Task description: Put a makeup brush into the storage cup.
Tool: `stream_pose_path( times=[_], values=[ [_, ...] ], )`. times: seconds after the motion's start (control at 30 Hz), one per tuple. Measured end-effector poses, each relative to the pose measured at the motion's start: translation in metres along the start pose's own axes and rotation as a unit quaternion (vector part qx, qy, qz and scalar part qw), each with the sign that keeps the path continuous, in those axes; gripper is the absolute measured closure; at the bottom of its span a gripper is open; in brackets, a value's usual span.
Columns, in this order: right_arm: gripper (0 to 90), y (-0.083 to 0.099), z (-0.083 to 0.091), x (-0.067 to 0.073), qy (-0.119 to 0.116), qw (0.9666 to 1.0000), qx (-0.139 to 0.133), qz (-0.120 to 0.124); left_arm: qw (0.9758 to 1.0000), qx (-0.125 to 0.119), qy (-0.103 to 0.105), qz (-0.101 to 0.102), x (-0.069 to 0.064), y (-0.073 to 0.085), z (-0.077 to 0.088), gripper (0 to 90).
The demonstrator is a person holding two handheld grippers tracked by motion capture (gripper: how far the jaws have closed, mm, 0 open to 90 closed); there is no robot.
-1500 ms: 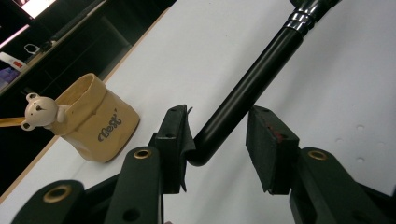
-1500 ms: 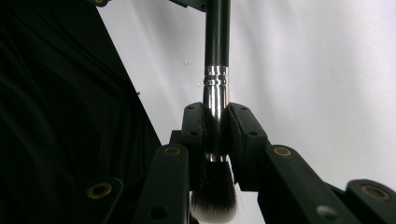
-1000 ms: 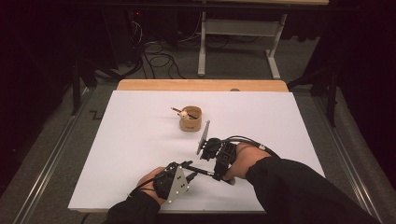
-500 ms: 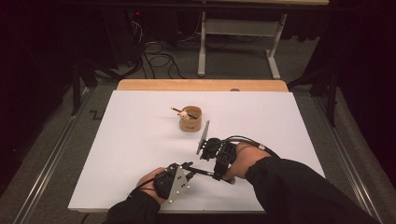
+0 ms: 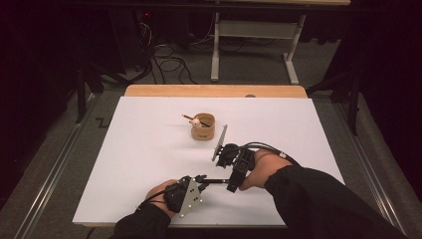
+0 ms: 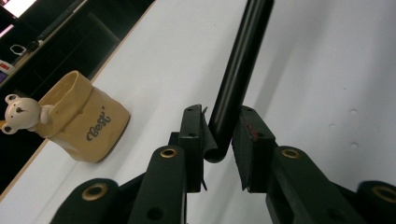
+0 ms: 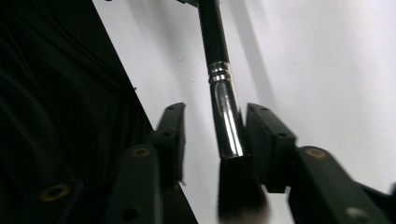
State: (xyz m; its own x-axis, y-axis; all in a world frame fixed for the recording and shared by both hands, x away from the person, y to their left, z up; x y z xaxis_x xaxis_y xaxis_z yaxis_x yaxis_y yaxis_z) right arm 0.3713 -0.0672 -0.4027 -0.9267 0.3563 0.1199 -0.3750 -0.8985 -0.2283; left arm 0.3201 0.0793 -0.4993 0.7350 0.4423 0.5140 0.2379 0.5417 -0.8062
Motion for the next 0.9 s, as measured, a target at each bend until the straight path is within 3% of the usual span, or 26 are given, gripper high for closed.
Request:
stream_pose_path(
  times=[0.4,0.67,0.9],
  values=[
    [32.3,-0.001,0.004,-0.005,0.027,0.9994,-0.021,0.002,1.0000,-0.003,0.001,-0.003,0.000,-0.001,0.000,78.4],
    [18.2,0.000,0.010,-0.011,0.058,0.9977,-0.035,-0.002,1.0000,-0.002,0.002,-0.003,0.000,0.000,0.000,78.8],
    [14.2,0.006,0.017,-0.017,0.072,0.9967,-0.037,-0.010,1.0000,0.001,0.000,0.001,0.001,0.001,0.000,78.9]
  ],
)
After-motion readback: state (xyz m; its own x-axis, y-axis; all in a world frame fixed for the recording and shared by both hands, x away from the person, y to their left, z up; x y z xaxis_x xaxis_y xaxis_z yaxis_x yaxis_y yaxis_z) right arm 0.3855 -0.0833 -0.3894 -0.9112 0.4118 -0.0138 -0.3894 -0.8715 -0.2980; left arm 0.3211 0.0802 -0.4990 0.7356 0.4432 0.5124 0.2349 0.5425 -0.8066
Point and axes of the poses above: each handheld gripper's, and its own axes: z roughly backward along the jaws, y roughly out of its underside, x roughly to its left, the point moved 4 cm from there along -z, roughly forward along the jaws, and after that the axes turned 11 degrees about -x, right-handed, at the moved point
